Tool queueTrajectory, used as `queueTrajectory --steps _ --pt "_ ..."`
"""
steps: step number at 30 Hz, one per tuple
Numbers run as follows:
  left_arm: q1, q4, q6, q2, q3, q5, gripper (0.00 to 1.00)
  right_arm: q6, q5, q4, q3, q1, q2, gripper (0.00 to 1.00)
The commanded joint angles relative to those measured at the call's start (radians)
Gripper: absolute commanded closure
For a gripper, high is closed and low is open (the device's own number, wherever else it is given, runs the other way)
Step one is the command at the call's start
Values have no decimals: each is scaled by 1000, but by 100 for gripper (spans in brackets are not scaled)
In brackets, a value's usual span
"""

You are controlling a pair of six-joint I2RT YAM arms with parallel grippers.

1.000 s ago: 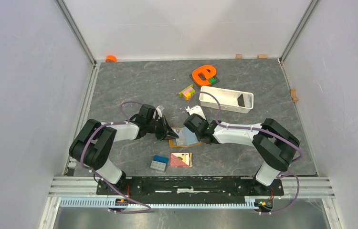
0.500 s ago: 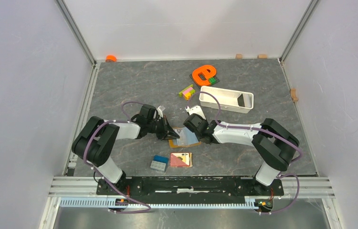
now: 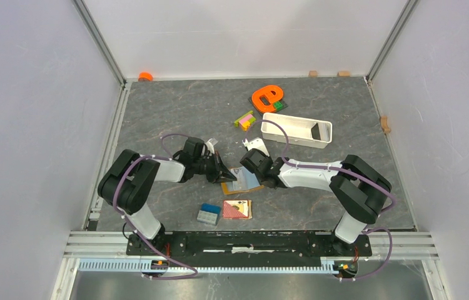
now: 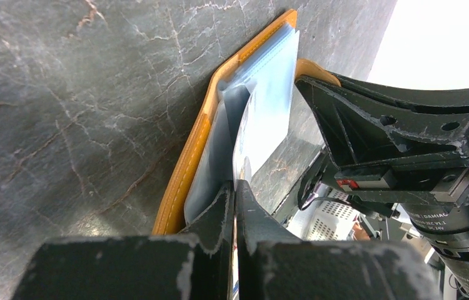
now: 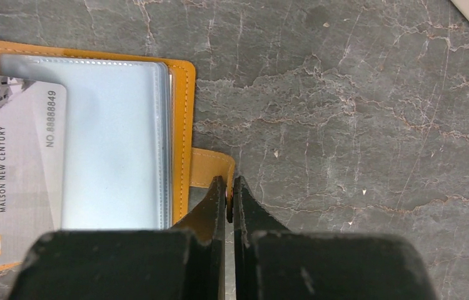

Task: Put the credit cards into the card holder
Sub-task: Insert the credit card into the card holder.

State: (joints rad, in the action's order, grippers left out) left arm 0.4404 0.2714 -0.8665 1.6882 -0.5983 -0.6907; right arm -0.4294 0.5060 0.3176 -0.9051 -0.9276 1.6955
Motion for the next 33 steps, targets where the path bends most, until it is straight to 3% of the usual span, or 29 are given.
queueTrajectory --steps 1,33 --pt "3 51 -26 10 25 71 98 -14 -45 -1 -8 0 30 100" --pt "4 240 -114 3 107 162 98 -17 -62 12 -6 -2 29 100"
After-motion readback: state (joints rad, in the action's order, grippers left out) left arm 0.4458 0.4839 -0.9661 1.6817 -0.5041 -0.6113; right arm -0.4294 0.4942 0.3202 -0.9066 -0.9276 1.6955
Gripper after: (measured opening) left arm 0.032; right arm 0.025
